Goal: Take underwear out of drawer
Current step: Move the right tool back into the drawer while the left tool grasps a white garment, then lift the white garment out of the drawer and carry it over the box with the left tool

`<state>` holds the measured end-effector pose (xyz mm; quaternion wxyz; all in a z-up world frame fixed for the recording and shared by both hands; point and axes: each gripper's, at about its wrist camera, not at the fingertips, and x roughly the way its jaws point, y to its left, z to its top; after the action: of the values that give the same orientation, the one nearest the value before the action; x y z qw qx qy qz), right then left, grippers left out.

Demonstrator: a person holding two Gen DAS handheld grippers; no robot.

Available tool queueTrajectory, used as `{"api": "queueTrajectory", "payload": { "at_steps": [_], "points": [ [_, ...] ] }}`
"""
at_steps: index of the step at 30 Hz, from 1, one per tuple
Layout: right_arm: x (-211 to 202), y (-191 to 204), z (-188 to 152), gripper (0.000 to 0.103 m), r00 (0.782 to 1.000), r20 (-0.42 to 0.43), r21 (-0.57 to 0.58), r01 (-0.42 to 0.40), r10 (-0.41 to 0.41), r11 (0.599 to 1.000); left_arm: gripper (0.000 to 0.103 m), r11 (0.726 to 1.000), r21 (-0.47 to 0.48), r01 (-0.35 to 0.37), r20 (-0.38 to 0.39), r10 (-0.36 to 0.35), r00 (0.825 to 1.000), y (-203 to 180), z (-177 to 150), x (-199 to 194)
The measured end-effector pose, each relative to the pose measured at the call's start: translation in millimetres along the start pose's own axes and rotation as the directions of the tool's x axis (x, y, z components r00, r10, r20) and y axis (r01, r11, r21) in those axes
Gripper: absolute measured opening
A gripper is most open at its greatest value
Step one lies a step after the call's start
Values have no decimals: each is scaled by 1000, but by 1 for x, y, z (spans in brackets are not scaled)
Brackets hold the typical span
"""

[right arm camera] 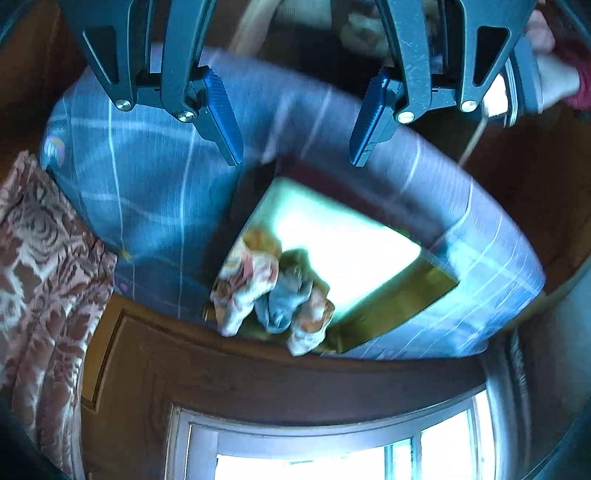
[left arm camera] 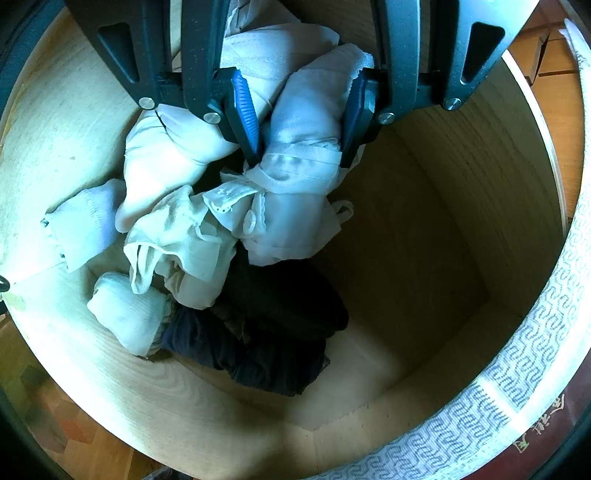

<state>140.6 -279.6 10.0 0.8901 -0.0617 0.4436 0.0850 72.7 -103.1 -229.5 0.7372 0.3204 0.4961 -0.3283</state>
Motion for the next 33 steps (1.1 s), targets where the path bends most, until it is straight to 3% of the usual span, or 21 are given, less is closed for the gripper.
{"api": "queueTrajectory", "payload": {
  "at_steps": [7,14,20,33],
  "points": [
    [11,15,-69,63,991,-130,-85,-54,43,995,41,1000,-1,3,-2,-3,1000,1,2,1],
    [49,42,-121,63,954,-274,-133,-162,121,978,40,1000,-5,2,7,-2,1000,5,0,-1],
    [71,52,-136,63,932,-329,-135,-208,154,969,39,999,-35,-15,51,17,999,8,-6,-12],
    [93,60,-146,63,910,-380,-139,-236,168,962,39,997,-81,-6,162,19,987,30,-19,-70]
  ]
}}
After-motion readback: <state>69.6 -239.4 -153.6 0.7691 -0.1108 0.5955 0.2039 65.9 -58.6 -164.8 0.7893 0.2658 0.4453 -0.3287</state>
